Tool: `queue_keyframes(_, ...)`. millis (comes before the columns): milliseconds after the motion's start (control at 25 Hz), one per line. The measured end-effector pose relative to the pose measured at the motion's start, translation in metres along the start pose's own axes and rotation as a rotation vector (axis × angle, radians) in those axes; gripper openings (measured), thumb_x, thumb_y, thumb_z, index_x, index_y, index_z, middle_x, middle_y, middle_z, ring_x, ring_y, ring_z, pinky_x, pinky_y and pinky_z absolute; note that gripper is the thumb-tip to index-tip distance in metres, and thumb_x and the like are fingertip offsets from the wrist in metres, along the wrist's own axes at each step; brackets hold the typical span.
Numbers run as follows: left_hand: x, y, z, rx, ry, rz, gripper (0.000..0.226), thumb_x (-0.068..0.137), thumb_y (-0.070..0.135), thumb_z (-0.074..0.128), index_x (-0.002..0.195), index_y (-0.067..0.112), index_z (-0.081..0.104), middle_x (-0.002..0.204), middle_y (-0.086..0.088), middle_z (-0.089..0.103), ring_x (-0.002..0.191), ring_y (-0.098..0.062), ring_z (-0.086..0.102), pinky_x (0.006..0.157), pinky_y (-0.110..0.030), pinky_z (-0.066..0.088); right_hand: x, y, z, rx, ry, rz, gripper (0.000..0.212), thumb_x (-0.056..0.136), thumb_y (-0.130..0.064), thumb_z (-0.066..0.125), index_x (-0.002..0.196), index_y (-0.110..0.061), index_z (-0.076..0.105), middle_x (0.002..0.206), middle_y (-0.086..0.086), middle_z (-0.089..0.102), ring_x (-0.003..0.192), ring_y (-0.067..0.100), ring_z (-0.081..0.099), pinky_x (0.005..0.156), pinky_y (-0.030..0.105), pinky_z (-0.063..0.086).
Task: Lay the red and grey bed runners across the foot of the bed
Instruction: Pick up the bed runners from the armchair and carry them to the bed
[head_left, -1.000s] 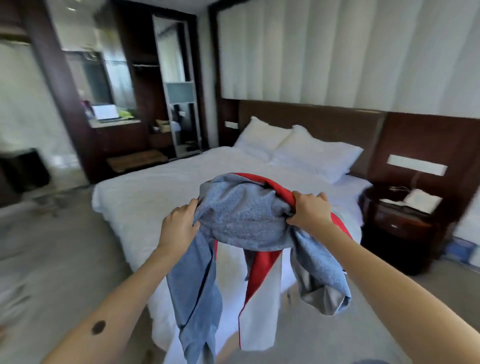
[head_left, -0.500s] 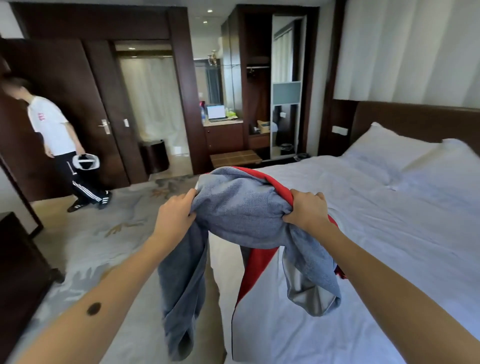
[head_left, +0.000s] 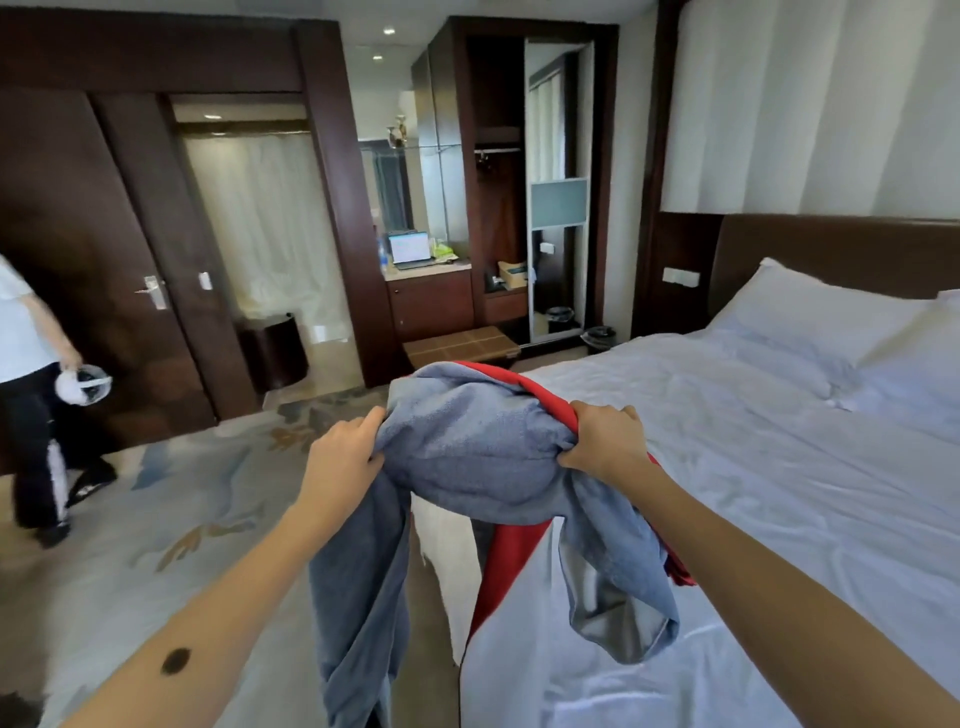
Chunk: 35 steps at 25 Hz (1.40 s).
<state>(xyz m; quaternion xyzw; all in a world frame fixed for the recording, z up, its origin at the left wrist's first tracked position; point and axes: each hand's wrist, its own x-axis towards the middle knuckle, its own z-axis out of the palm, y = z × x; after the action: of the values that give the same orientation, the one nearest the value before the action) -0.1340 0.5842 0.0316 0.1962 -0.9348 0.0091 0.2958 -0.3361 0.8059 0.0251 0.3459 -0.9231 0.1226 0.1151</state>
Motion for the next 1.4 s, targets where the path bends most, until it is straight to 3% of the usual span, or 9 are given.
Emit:
queue_keyframes(440, 0.233, -0.066, 0.162, -0.071, -0.065, 0.193, 0.024, 0.083, 0.011, 0.055, 0.107, 0.014, 0.051, 0.085, -0.008, 0.066, 0.080, -0.030, 0.062, 0.065, -0.041, 0.052, 0.196, 0.030, 0.070, -0.093, 0.040, 0.222, 0.038, 0.071, -0.037, 0.064, 0.102, -0.019, 0.052, 0.094, 0.003, 0.067, 0.090, 0.026, 0.061, 0.093, 0.039, 0.035)
queue_keyframes(760, 0.433, -0.016, 0.262, -0.041, -0.023, 0.547, 0.030, 0.078, 0.010, 0.062, 0.106, 0.007, 0.052, 0.085, -0.014, 0.067, 0.080, -0.037, 0.061, 0.062, -0.039, 0.042, 0.309, 0.112, 0.081, -0.106, 0.094, 0.505, 0.036, 0.068, -0.037, 0.065, 0.096, -0.018, 0.052, 0.087, 0.005, 0.067, 0.083, 0.028, 0.060, 0.089, 0.039, 0.038)
queue_keyframes(880, 0.474, 0.013, 0.321, -0.083, -0.076, 0.654, 0.043, 0.081, 0.011, 0.059, 0.121, 0.010, 0.047, 0.093, -0.013, 0.068, 0.085, -0.036, 0.062, 0.066, -0.038, 0.043, 0.317, 0.144, 0.097, -0.134, 0.037, 0.620, 0.034, 0.068, -0.038, 0.065, 0.094, -0.020, 0.051, 0.087, 0.005, 0.067, 0.083, 0.028, 0.060, 0.090, 0.039, 0.038)
queue_keyframes(1040, 0.489, 0.061, 0.427, -0.127, -0.281, 0.810, 0.036, 0.081, 0.010, 0.053, 0.116, 0.011, 0.046, 0.093, -0.013, 0.067, 0.085, -0.035, 0.062, 0.061, -0.035, 0.041, 0.306, 0.184, 0.155, -0.139, -0.122, 0.801, 0.029, 0.070, -0.037, 0.063, 0.087, -0.023, 0.044, 0.092, 0.004, 0.067, 0.088, 0.028, 0.061, 0.089, 0.038, 0.038)
queue_keyframes(1160, 0.463, 0.092, 0.508, -0.257, -0.480, 0.905, 0.034, 0.079, 0.005, 0.053, 0.113, 0.007, 0.051, 0.089, -0.017, 0.068, 0.081, -0.037, 0.064, 0.060, -0.033, 0.043, 0.276, 0.203, 0.213, -0.110, -0.262, 0.997, 0.036, 0.071, -0.037, 0.065, 0.100, -0.021, 0.052, 0.100, 0.003, 0.067, 0.096, 0.027, 0.061, 0.093, 0.040, 0.037)
queue_keyframes(1240, 0.432, 0.109, 0.551, -0.302, -0.587, 0.968, 0.036, 0.073, 0.004, 0.060, 0.109, 0.008, 0.057, 0.086, -0.016, 0.069, 0.076, -0.036, 0.066, 0.059, -0.033, 0.048, 0.249, 0.209, 0.251, -0.086, -0.360, 1.118, 0.040, 0.071, -0.038, 0.064, 0.106, -0.022, 0.052, 0.103, 0.001, 0.068, 0.098, 0.025, 0.061, 0.096, 0.040, 0.036)
queue_keyframes(1320, 0.398, 0.127, 0.578, -0.322, -0.675, 1.096, 0.041, 0.054, 0.005, 0.078, 0.092, 0.010, 0.065, 0.067, -0.011, 0.069, 0.055, -0.028, 0.065, 0.042, -0.026, 0.045, 0.215, 0.211, 0.281, -0.079, -0.421, 1.215, 0.039, 0.071, -0.038, 0.063, 0.106, -0.024, 0.052, 0.102, -0.001, 0.069, 0.098, 0.024, 0.062, 0.095, 0.039, 0.035)
queue_keyframes(1400, 0.362, 0.143, 0.602, -0.261, -0.770, 1.197, 0.042, 0.043, 0.007, 0.084, 0.080, 0.015, 0.065, 0.056, -0.007, 0.065, 0.047, -0.024, 0.063, 0.039, -0.023, 0.045, 0.177, 0.210, 0.305, -0.068, -0.491, 1.301, 0.038, 0.071, -0.037, 0.062, 0.106, -0.024, 0.051, 0.102, -0.002, 0.069, 0.097, 0.023, 0.062, 0.094, 0.038, 0.034)
